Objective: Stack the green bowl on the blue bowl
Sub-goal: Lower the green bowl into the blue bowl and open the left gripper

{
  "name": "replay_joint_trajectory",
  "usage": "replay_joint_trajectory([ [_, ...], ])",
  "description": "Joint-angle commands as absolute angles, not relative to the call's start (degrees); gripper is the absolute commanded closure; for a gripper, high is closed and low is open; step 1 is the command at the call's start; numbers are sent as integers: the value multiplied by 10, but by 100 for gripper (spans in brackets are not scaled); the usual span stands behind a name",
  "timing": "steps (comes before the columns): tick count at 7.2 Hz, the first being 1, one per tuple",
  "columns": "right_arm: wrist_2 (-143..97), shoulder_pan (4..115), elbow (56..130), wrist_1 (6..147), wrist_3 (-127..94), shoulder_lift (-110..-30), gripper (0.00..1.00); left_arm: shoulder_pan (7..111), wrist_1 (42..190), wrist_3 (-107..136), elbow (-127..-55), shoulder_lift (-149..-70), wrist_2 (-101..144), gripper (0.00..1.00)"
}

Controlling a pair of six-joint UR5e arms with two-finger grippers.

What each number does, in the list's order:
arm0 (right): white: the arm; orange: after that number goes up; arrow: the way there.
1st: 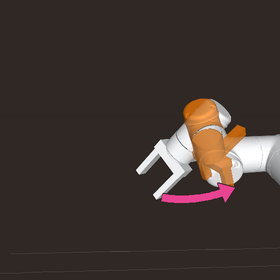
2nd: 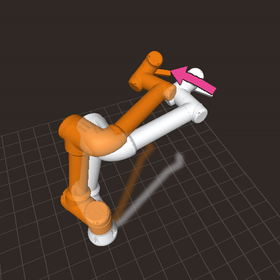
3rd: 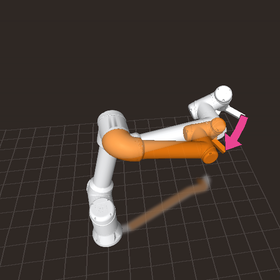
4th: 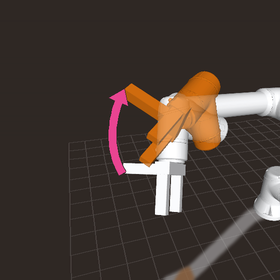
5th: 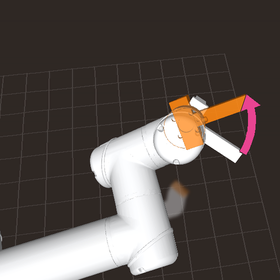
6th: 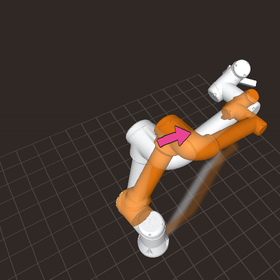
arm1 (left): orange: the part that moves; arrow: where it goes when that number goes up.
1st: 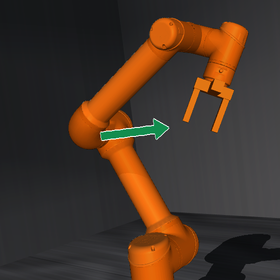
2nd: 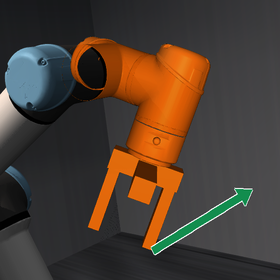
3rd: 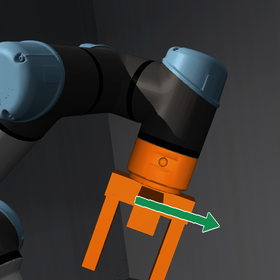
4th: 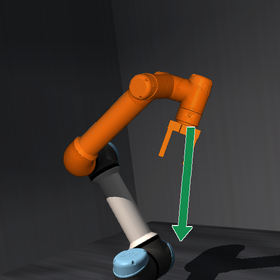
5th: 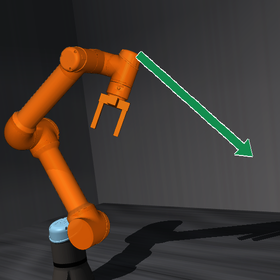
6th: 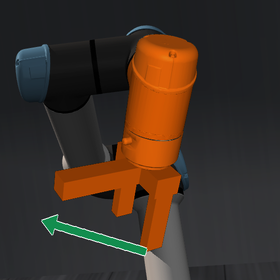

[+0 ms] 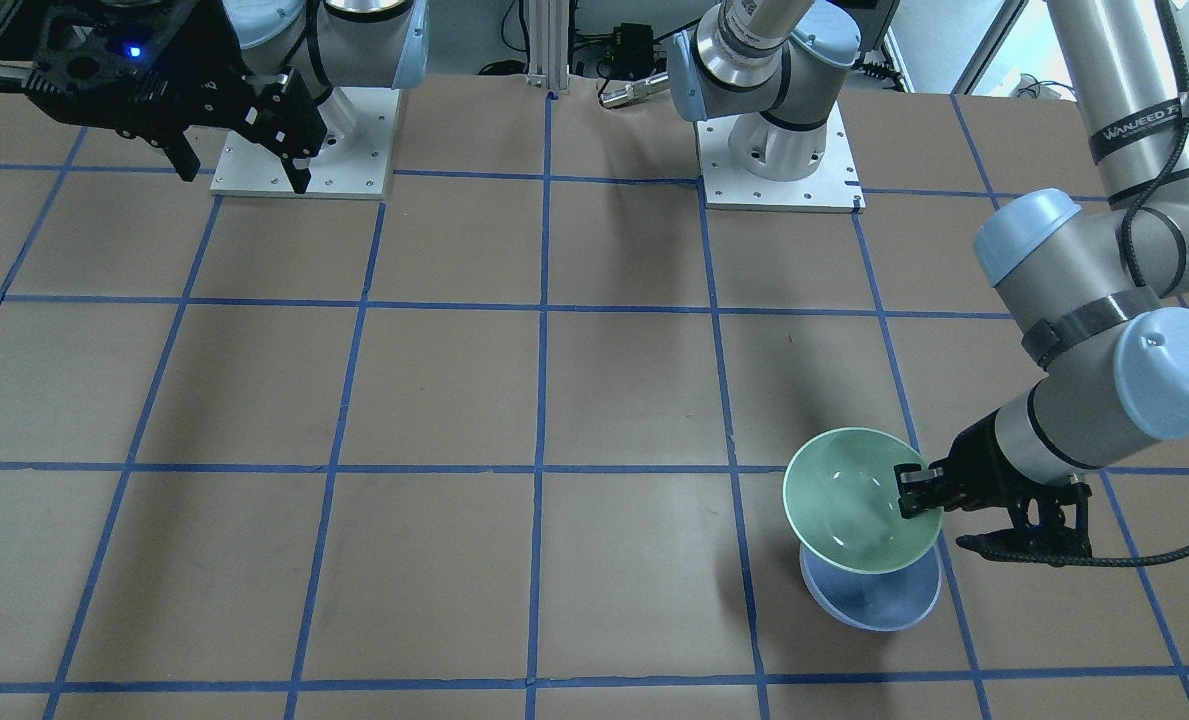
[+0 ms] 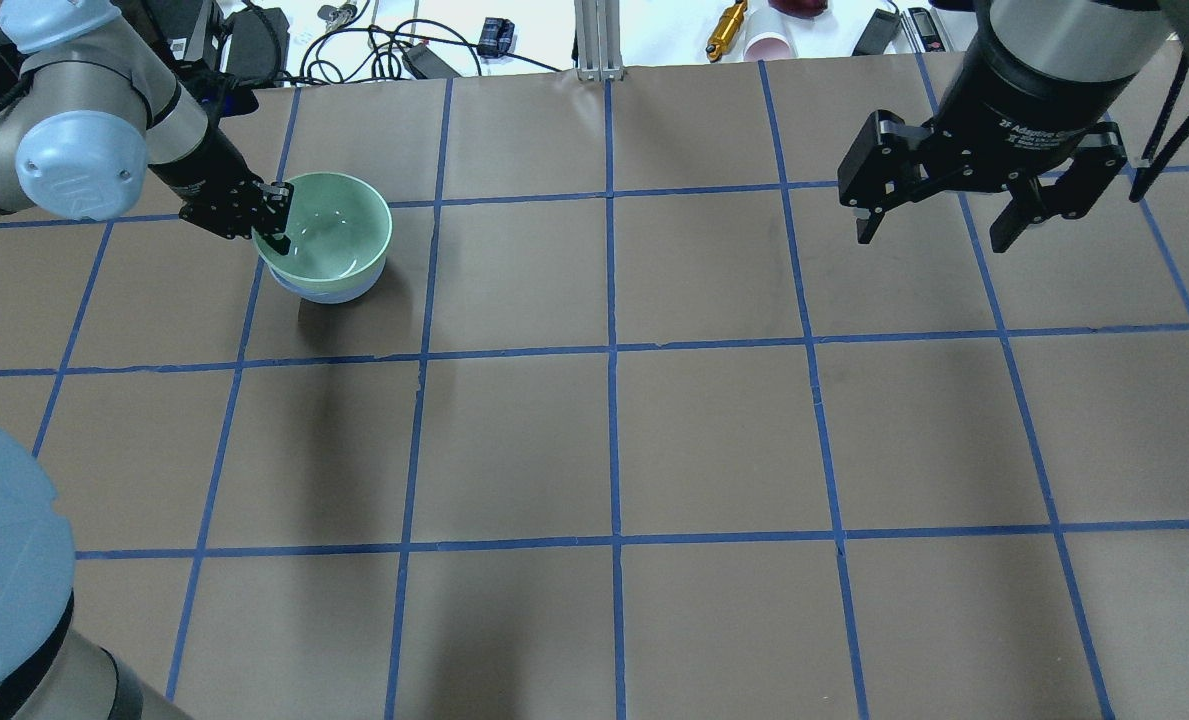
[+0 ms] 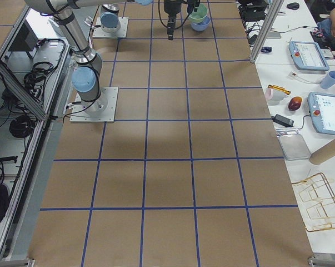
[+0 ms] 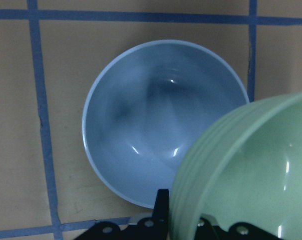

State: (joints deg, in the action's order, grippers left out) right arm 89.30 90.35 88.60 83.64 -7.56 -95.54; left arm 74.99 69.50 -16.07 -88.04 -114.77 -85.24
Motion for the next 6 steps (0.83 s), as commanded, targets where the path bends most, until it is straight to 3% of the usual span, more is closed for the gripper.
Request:
replay_joint_trajectory([
  [1, 893, 904, 887, 836, -76, -955, 0, 746, 683, -190, -868, -1161, -862, 100],
  [5, 893, 904, 887, 836, -76, -955, 0, 745, 674, -188, -864, -1174, -859, 100],
  [6, 893, 904, 887, 837, -76, -955, 0, 744, 672, -187, -864, -1172, -859, 27],
])
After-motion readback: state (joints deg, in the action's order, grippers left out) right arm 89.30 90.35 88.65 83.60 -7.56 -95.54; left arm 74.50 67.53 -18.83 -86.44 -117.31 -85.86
